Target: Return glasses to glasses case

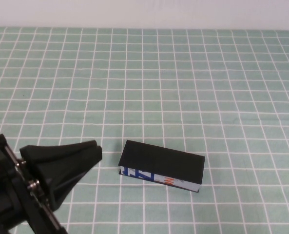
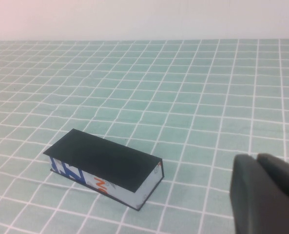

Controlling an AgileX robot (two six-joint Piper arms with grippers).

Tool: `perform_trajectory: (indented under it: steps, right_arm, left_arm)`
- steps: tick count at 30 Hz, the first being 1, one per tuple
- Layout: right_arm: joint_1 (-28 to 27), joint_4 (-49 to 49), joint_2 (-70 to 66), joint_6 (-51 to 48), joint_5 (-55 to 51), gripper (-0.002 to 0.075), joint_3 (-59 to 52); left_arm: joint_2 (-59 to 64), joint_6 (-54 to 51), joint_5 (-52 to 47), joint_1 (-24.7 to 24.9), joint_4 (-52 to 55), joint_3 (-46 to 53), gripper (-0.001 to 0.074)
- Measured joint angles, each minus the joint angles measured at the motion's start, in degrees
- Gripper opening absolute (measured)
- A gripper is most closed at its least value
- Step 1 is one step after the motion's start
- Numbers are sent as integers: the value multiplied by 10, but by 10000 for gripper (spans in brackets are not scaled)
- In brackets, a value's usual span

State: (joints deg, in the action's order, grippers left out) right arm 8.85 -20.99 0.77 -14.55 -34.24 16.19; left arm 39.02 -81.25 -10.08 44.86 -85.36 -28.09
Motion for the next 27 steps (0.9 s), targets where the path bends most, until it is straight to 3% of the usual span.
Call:
perform_trajectory:
  steps: [8, 13, 19, 27]
  right_arm:
    - [0, -1, 1, 0, 0, -13, 0]
    - [0, -1, 1, 0, 0, -13, 0]
    - [0, -1, 1, 0, 0, -13, 0]
    - [0, -1, 1, 0, 0, -13, 0]
  left_arm:
    - [0, 6, 76, 0, -15, 0, -2]
    - [-32, 116, 83, 0, 15, 0, -2]
    - [-86, 376, 111, -21, 321, 18, -2]
    - [-197, 648, -2, -178, 688, 80, -2]
